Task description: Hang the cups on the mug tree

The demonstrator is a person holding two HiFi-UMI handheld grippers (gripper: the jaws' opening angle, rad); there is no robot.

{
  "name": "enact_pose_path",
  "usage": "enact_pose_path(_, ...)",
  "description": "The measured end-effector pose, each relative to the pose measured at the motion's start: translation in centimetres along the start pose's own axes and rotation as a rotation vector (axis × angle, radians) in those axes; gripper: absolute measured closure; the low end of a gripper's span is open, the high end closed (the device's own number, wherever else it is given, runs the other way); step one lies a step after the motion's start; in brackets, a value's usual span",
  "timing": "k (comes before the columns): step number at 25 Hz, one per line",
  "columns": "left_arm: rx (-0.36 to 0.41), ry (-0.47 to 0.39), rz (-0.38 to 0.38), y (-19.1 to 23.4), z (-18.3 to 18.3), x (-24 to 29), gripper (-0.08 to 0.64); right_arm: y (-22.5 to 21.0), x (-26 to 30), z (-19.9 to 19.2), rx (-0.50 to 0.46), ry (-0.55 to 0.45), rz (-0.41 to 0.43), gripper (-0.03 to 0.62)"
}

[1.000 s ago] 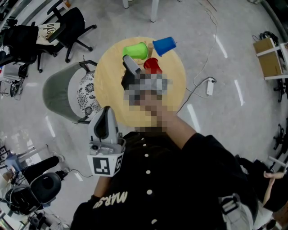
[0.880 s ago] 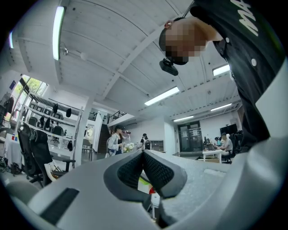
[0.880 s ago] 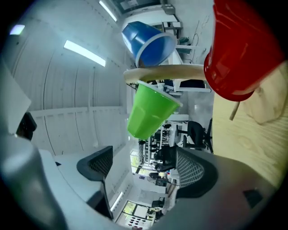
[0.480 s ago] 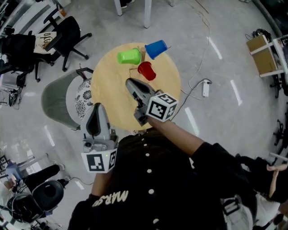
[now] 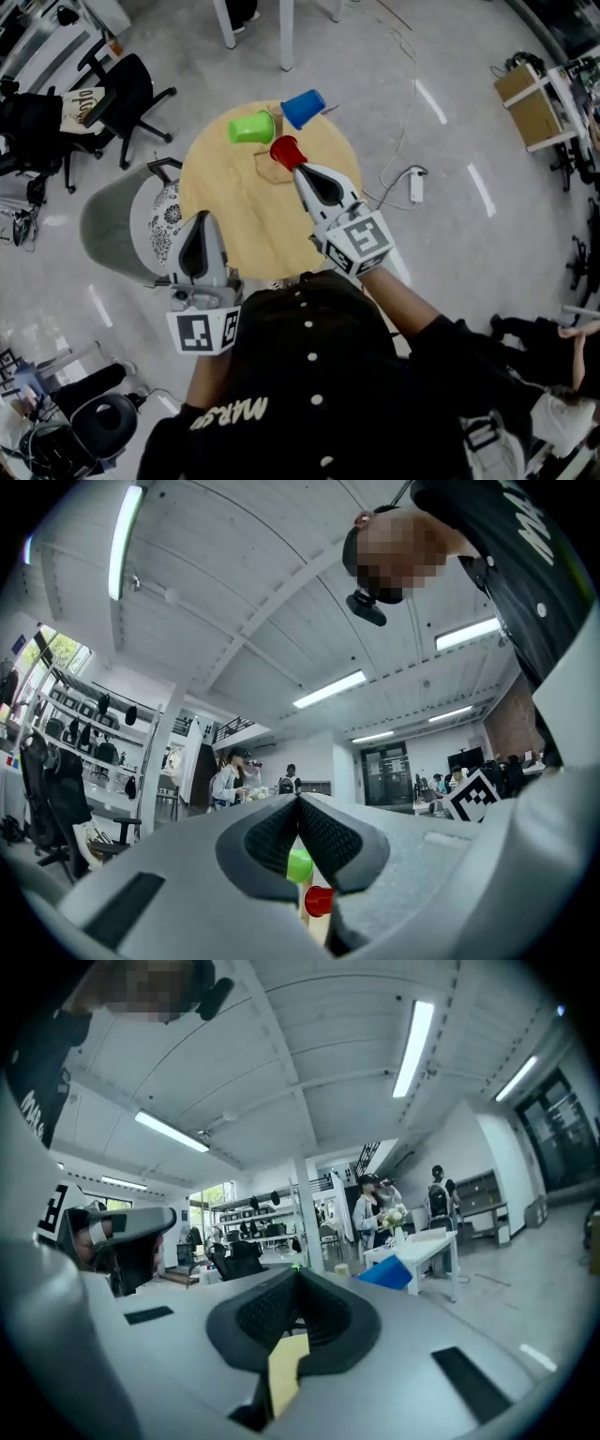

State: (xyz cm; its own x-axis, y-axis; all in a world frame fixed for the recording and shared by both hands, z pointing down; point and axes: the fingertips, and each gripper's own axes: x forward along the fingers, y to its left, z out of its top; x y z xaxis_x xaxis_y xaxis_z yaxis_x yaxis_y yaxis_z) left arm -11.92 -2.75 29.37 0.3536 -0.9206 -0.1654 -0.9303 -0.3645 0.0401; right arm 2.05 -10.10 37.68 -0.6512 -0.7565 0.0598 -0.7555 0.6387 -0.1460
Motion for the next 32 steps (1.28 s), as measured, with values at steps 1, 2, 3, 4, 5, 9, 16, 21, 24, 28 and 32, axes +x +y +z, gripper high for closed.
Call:
enact_pose_path(1, 0.0, -0.001, -0.001, 0.0, 0.1, 0.0, 0.565, -0.4, -0.7, 1.2, -0.044, -0.024, -0.015, 0.598)
enact_pose_path(2, 0.0, -0.003, 0.0, 0.0, 0.2, 0.0, 0.565, -0.7, -1.6, 2.5, -0.095, -0.049, -0.032, 0.6)
enact_pose_path(3, -0.001, -0.004, 0.003, 0.1, 0.3, 0.0, 0.565, -1.0, -2.5, 3.7, -0.148, -0.071, -0.055, 0.6)
enact_pose_path(4, 0.0, -0.007, 0.006, 0.3, 0.4, -0.1, 0.565, -1.3, -3.4, 4.7, -0.195, -0.087, -0.082, 0.6)
enact_pose_path(5, 0.001, -0.01, 0.011, 0.4, 0.5, -0.3, 0.565, -1.7, -4.3, 5.5, -0.23, -0.096, -0.112, 0.6)
enact_pose_path(9, 0.016, -0.025, 0.029, 1.3, 1.0, -1.0, 0.565, -3.4, -7.3, 7.3, -0.265, -0.125, -0.192, 0.6)
enact_pose_path(16, 0.041, -0.032, 0.062, 2.7, 1.6, -2.3, 0.565, -6.4, -12.0, 9.0, -0.3, -0.163, -0.318, 0.596)
enact_pose_path(21, 0.042, 0.008, 0.092, 2.8, 0.6, -3.5, 0.565, -7.4, -14.7, 8.6, -0.244, -0.156, -0.39, 0.592)
enact_pose_path(24, 0.039, 0.019, 0.094, 2.6, 0.2, -3.8, 0.565, -7.7, -15.5, 8.1, -0.225, -0.161, -0.407, 0.592)
enact_pose_path(28, 0.044, 0.026, 0.089, 3.2, 0.3, -3.5, 0.565, -7.8, -15.4, 7.7, -0.207, -0.159, -0.416, 0.593)
enact_pose_path(32, 0.056, 0.015, 0.088, 3.7, 0.7, -2.9, 0.565, -7.9, -14.5, 7.1, -0.19, -0.146, -0.403, 0.594)
